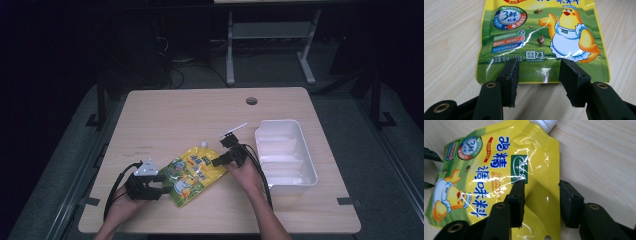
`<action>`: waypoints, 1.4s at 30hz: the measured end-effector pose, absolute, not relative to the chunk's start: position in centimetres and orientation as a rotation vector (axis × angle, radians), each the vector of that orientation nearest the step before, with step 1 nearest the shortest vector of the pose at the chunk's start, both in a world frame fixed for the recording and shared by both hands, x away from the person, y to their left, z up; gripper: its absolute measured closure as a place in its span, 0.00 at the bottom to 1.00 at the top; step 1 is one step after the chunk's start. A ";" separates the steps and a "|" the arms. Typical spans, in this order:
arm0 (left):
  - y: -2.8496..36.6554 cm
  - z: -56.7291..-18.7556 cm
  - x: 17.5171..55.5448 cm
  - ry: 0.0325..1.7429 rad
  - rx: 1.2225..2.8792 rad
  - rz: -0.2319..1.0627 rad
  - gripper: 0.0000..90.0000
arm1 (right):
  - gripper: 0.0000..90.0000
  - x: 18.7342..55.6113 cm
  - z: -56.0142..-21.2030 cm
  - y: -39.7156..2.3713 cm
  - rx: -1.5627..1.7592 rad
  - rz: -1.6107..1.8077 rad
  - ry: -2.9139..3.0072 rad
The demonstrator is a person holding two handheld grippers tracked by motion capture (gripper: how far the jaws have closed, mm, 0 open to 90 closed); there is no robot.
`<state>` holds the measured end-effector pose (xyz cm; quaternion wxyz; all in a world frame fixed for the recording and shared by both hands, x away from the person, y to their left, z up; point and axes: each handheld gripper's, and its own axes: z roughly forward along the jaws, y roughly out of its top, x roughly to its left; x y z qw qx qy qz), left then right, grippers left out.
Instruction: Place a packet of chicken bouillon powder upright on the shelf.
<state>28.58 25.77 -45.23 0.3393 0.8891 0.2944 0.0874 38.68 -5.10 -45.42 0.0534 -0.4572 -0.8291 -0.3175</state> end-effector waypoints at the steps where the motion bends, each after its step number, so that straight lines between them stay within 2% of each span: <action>1: 25.8 -45.2 28.6 0.768 2.317 0.226 0.55 | 0.70 38.7 -45.4 -5.3 -1.395 -0.987 -2.496; 8: 25.5 -45.4 28.6 0.771 2.330 0.230 0.54 | 0.79 38.4 -44.5 -5.8 -1.384 -1.065 -2.461; 9: 25.5 -45.5 28.6 0.772 2.332 0.228 0.54 | 0.84 38.2 -44.2 -6.0 -1.382 -1.099 -2.448; 10: 25.5 -45.5 28.6 0.772 2.332 0.228 0.54 | 0.84 38.2 -44.2 -6.0 -1.382 -1.099 -2.448; 11: 25.5 -45.5 28.6 0.773 2.333 0.228 0.54 | 0.89 38.2 -44.1 -6.1 -1.353 -1.144 -2.403; 18: 25.5 -45.5 28.6 0.773 2.334 0.228 0.54 | 0.87 38.2 -44.3 -5.5 -1.325 -1.171 -2.353; 24: 25.5 -45.6 28.6 0.772 2.326 0.228 0.54 | 0.91 38.3 -45.0 -4.9 -1.307 -1.112 -2.369; 25: 25.6 -45.5 28.6 0.771 2.326 0.225 0.54 | 0.95 38.2 -44.9 -5.0 -1.299 -1.131 -2.375; 30: 26.1 -45.2 28.7 0.778 2.290 0.206 0.53 | 0.98 38.0 -44.4 -5.2 -1.280 -1.198 -2.362; 42: 28.4 -43.7 28.9 0.815 2.122 0.202 0.39 | 0.99 36.6 -41.0 -4.9 -1.137 -1.357 -2.401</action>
